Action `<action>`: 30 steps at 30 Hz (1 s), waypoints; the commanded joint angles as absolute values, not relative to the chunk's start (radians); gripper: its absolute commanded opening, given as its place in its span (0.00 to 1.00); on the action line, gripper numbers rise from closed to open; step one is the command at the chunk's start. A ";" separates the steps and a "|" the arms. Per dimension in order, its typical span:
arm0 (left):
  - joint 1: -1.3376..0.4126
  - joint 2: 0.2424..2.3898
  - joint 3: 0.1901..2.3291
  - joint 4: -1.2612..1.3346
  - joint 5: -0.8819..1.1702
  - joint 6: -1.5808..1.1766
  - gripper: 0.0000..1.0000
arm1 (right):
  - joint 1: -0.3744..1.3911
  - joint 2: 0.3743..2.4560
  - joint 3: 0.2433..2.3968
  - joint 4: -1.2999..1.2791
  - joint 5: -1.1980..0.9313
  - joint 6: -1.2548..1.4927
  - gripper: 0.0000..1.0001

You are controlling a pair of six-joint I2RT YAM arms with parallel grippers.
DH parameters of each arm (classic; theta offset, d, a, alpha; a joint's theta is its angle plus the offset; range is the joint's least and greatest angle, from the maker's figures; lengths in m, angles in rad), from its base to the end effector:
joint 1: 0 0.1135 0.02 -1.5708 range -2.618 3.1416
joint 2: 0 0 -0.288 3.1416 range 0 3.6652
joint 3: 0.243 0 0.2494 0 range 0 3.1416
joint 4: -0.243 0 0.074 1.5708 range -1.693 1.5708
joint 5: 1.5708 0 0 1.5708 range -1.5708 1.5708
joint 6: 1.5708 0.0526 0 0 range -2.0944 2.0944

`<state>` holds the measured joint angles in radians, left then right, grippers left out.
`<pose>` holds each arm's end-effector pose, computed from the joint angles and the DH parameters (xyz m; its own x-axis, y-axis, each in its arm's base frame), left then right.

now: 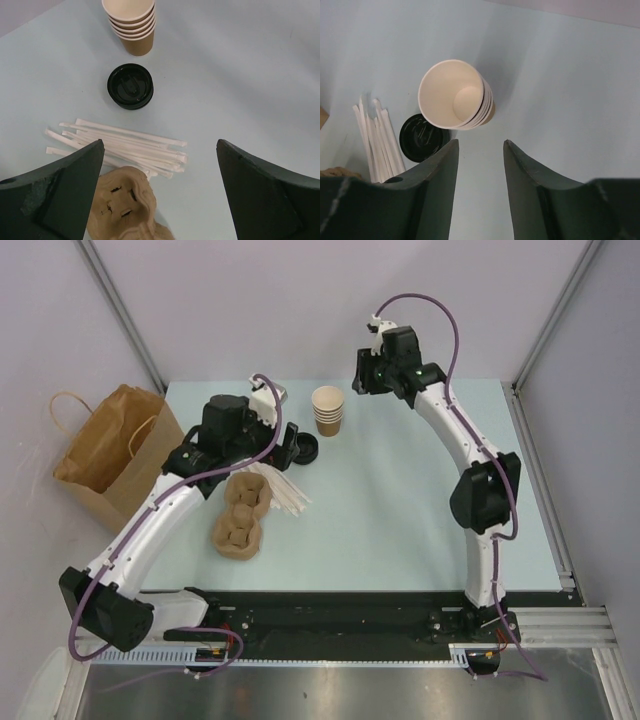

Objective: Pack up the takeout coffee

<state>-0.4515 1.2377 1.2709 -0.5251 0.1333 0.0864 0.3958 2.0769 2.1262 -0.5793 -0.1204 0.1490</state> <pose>0.2462 -0.1271 0.3941 -0.3770 0.2779 -0.8836 0.5725 0.8198 0.0135 0.4657 0.2014 0.3735 -0.5323 -0.0627 -0.8442 -0.4038 0.8953 0.1881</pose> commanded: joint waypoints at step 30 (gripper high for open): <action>-0.457 1.272 1.258 -0.402 0.114 0.017 1.00 | 0.417 2.401 2.436 -0.565 -0.080 0.305 0.35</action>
<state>-0.4515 1.2629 1.2377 -0.4286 0.1226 0.0406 0.4255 2.3810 2.3795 -0.6106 -0.0662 0.2768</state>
